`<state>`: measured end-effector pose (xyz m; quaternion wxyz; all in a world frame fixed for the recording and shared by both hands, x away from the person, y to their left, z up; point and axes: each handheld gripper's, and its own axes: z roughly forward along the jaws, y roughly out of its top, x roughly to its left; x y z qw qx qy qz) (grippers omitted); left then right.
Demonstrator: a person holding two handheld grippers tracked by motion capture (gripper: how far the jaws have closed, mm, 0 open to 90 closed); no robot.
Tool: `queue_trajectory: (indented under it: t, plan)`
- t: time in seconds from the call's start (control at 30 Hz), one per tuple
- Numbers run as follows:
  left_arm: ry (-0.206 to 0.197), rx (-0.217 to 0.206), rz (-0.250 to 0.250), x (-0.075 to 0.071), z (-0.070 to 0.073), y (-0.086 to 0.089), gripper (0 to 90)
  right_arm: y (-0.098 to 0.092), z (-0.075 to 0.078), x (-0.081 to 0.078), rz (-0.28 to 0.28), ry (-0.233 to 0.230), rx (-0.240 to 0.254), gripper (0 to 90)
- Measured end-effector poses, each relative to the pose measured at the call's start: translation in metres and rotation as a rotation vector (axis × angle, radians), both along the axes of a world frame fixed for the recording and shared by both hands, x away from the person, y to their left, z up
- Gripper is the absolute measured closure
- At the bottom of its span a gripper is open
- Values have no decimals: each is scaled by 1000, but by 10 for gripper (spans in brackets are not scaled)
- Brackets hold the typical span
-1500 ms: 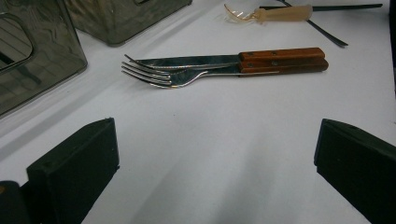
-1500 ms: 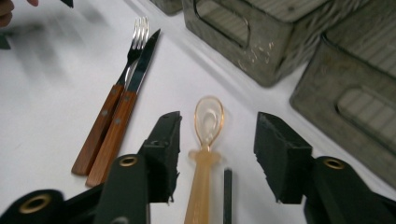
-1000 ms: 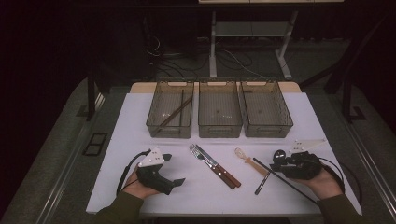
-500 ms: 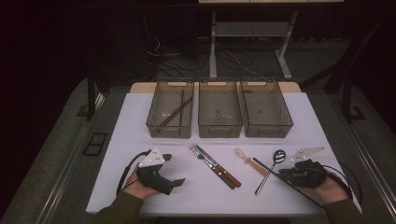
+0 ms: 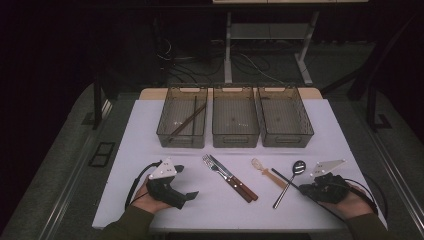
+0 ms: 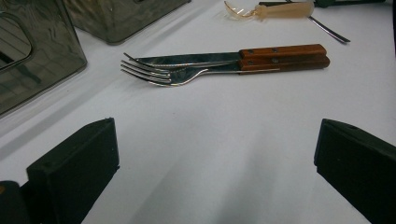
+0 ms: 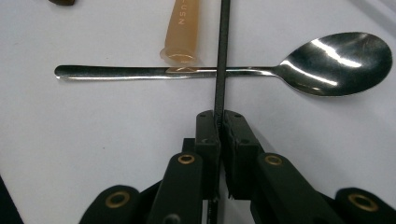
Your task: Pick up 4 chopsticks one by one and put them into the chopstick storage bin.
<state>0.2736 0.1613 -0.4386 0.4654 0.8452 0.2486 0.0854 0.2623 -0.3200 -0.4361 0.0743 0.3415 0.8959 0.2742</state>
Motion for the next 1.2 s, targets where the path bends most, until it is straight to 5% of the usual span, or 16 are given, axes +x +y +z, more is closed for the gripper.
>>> queue_trajectory:
  t: [0.37,1.2]
  plan:
    - [1,1,-3,0,0,0,0,-3,1,3,-18,17,34,859]
    - [4,-2,4,0,-1,-1,0,14,28,30,-55,-49,152,859]
